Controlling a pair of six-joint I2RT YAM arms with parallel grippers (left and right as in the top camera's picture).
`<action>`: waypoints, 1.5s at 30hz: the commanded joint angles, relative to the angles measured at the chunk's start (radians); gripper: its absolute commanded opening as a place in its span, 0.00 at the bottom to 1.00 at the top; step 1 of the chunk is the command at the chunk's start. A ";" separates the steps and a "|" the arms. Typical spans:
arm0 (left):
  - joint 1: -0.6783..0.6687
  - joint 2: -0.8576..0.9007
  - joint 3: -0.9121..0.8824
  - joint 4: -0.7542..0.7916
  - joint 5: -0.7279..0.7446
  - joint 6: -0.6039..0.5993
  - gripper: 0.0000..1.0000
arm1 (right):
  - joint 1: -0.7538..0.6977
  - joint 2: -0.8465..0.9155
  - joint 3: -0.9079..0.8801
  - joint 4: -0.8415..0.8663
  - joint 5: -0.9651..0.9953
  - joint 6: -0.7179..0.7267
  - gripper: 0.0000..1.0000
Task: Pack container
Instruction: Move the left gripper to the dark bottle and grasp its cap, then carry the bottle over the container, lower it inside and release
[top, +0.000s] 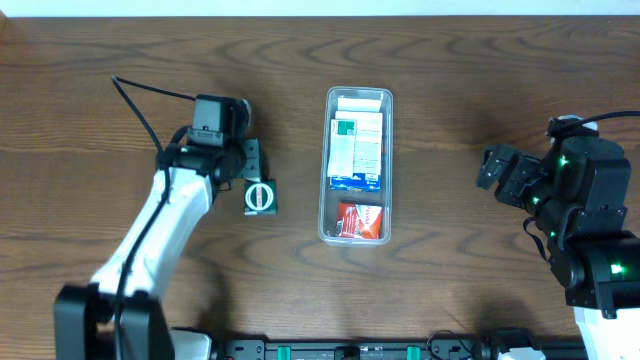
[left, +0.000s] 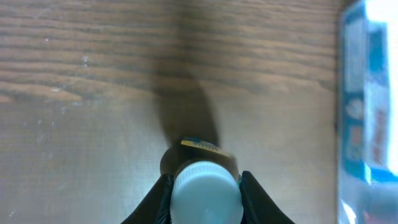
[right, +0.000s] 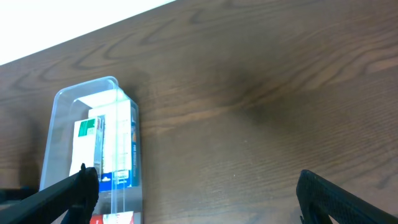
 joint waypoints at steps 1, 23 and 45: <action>-0.064 -0.111 0.080 -0.043 -0.080 0.011 0.06 | -0.009 -0.001 0.005 -0.001 0.010 -0.002 0.99; -0.617 -0.211 0.110 -0.103 -0.350 -0.517 0.06 | -0.009 -0.001 0.005 -0.001 0.010 -0.002 0.99; -0.672 0.105 0.110 0.068 -0.393 -0.648 0.06 | -0.009 -0.001 0.005 -0.001 0.010 -0.002 0.99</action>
